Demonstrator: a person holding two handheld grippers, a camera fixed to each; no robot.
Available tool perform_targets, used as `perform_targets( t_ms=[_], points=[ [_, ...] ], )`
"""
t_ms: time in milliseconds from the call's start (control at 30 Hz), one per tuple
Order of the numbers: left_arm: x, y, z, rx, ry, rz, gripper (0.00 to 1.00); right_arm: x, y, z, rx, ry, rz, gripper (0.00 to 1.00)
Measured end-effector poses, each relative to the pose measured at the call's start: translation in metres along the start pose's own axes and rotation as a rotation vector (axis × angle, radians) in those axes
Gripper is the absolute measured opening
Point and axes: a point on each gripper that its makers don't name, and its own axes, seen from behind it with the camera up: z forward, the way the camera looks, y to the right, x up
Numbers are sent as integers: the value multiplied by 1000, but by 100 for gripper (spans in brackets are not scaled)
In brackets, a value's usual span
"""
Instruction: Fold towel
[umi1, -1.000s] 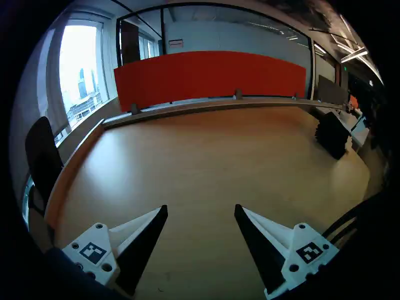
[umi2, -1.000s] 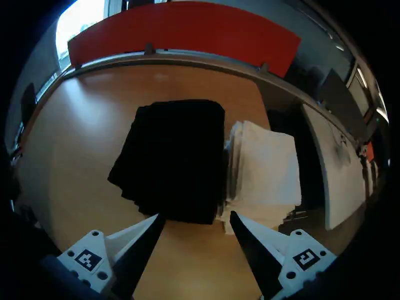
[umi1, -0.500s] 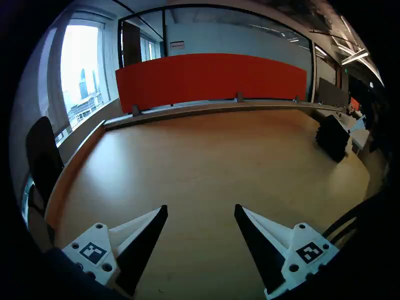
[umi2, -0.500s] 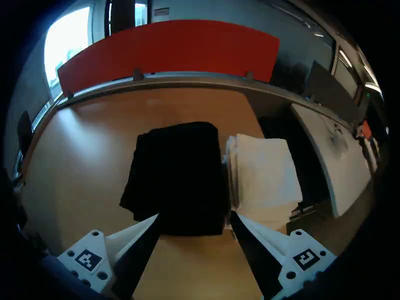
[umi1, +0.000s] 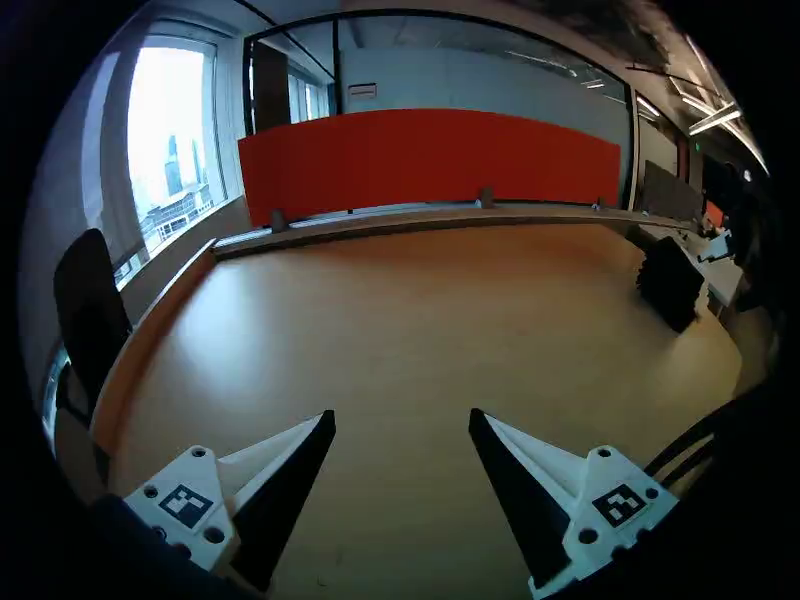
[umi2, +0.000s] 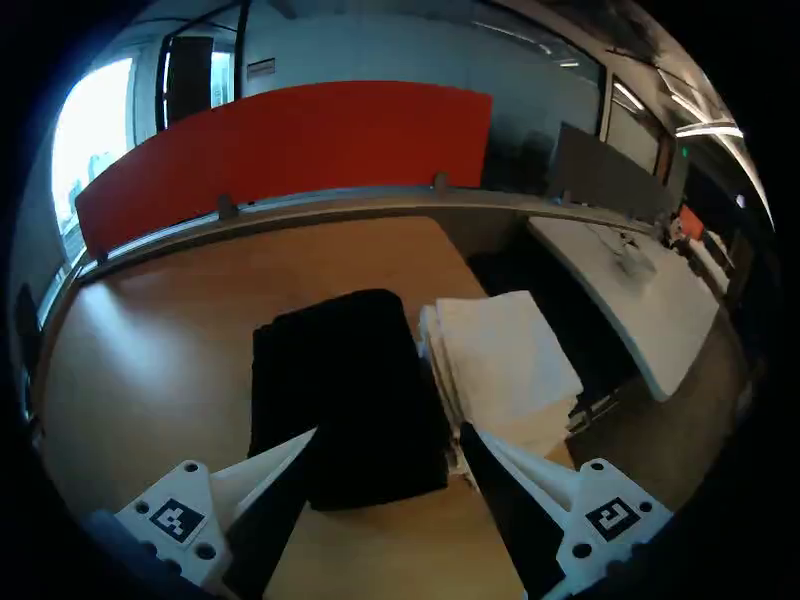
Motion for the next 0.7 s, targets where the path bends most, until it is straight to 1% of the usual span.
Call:
perform_targets(
  t_ms=[267, 367, 467, 567, 700],
  points=[
    [3, -7, 0, 18, 9, -26, 99, 20, -4, -4, -22, 91, 44, 100],
    [4, -9, 0, 22, 13, -37, 99, 27, -9, -8, -14, 130, 34, 100],
    [4, -9, 0, 26, 16, -46, 99, 34, -14, -11, -12, 171, 8, 100],
    [5, -8, 1, 26, 17, -51, 99, 42, -19, -16, -9, 218, -15, 100],
    [8, -8, 1, 26, 21, -54, 99, 55, -26, -24, -6, 284, -31, 100]
  ],
)
